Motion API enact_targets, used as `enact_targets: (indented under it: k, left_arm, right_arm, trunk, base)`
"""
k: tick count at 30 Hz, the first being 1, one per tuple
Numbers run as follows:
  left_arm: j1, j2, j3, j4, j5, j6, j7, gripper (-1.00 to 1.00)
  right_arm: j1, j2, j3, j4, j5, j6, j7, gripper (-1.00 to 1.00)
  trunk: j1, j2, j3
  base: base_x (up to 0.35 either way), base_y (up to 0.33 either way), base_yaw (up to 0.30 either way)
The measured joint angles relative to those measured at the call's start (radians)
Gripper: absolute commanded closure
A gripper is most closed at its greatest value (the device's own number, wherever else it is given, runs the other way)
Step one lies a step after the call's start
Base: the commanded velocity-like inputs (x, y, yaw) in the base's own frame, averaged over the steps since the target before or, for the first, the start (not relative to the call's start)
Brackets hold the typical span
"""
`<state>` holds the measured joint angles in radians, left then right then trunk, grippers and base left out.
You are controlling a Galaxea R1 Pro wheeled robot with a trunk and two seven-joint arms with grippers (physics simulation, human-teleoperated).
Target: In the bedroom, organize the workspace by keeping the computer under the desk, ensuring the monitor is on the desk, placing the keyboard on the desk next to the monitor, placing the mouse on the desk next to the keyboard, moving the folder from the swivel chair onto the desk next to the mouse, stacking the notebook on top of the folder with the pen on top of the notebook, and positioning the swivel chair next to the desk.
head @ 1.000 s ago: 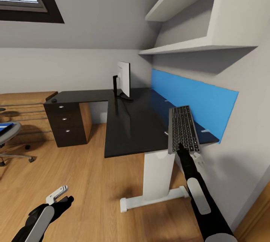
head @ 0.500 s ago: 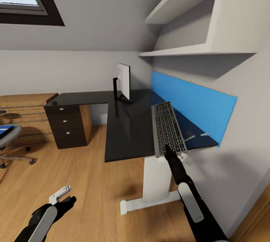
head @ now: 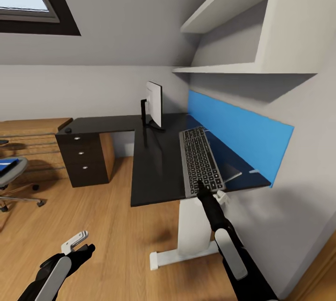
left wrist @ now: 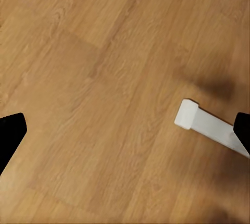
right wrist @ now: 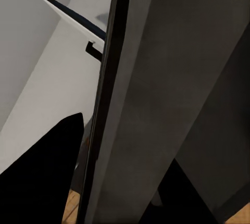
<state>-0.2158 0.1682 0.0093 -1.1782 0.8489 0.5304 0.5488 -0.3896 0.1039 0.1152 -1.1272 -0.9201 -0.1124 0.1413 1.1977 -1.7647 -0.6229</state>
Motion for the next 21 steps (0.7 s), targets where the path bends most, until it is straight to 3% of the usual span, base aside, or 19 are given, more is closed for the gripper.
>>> enact_targets:
  k: [6, 21]
  left_arm:
    - [0.0, 0.003, 0.001, 0.0, -0.004, 0.0, -0.002, -1.0]
    - [0.0, 0.005, 0.002, 0.0, -0.005, -0.001, -0.003, -1.0]
  right_arm:
    - [0.01, 0.002, 0.015, 0.001, -0.002, -0.001, -0.001, 1.0]
    - [0.01, 0.002, 0.015, -0.001, -0.002, -0.002, 0.0, 1.0]
  trunk:
    - [-0.008, 0.014, 0.006]
    - [-0.008, 0.014, 0.006]
  base:
    - [0.0, 0.072, -0.042]
    - [0.017, 0.304, -0.26]
